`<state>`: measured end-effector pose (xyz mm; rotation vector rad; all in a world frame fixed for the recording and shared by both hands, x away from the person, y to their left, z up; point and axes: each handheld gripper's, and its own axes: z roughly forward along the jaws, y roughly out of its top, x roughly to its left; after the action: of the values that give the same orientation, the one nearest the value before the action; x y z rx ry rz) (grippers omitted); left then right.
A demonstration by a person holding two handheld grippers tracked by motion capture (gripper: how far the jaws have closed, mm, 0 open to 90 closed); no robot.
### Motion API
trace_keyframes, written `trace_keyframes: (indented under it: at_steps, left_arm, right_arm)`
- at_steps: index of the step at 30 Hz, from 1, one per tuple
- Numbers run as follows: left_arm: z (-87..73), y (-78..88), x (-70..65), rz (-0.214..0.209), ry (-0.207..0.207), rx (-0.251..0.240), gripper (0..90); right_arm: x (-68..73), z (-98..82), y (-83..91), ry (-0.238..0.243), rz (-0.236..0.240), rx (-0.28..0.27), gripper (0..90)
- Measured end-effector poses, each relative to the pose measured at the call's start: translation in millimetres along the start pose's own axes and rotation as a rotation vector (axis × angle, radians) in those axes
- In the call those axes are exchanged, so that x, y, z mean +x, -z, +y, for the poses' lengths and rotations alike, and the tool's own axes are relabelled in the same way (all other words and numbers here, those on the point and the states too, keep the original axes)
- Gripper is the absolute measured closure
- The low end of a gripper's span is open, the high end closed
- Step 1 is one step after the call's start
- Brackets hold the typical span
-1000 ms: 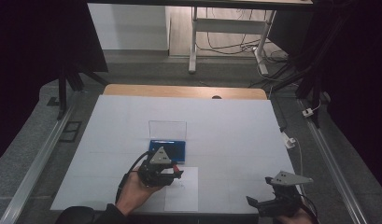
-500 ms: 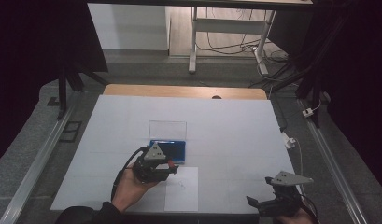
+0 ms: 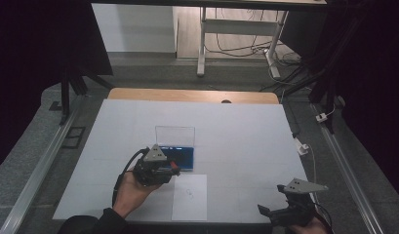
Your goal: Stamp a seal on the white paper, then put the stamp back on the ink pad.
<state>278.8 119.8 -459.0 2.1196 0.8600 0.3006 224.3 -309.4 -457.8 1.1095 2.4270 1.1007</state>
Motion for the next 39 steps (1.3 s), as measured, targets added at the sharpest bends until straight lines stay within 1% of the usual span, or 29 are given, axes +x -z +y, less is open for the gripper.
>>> trace_keyframes:
  at_steps: [3,9,18,21,27,32,39]
  left_arm:
    - [0.4,1.8,3.6,0.008,0.012,-0.011,58.6]
    - [1.3,2.6,9.8,0.018,0.019,-0.02,58.6]
    - [4.1,1.1,18.0,0.031,0.038,-0.031,58.6]
    - [5.6,-0.2,21.8,0.036,0.039,-0.032,58.6]
    - [8.3,-4.4,31.4,0.032,0.066,-0.044,58.6]
    - [9.6,-10.4,37.2,0.037,0.072,-0.036,58.6]
    - [13.2,-20.6,41.4,0.041,0.058,-0.022,58.6]
  right_arm:
    - [-0.2,-0.1,0.7,0.0,0.0,0.001,0.3]
    - [0.1,0.3,-0.2,0.001,-0.001,0.001,0.3]
    - [0.2,0.3,-0.1,0.002,-0.006,0.002,0.3]
    - [0.1,0.3,-0.1,-0.002,-0.006,0.001,0.3]
    - [0.5,0.5,-0.5,-0.001,-0.011,0.006,0.3]
    - [0.4,0.5,-0.7,-0.001,-0.012,0.007,0.3]
    - [0.6,0.7,-0.7,0.0,-0.014,0.012,0.3]
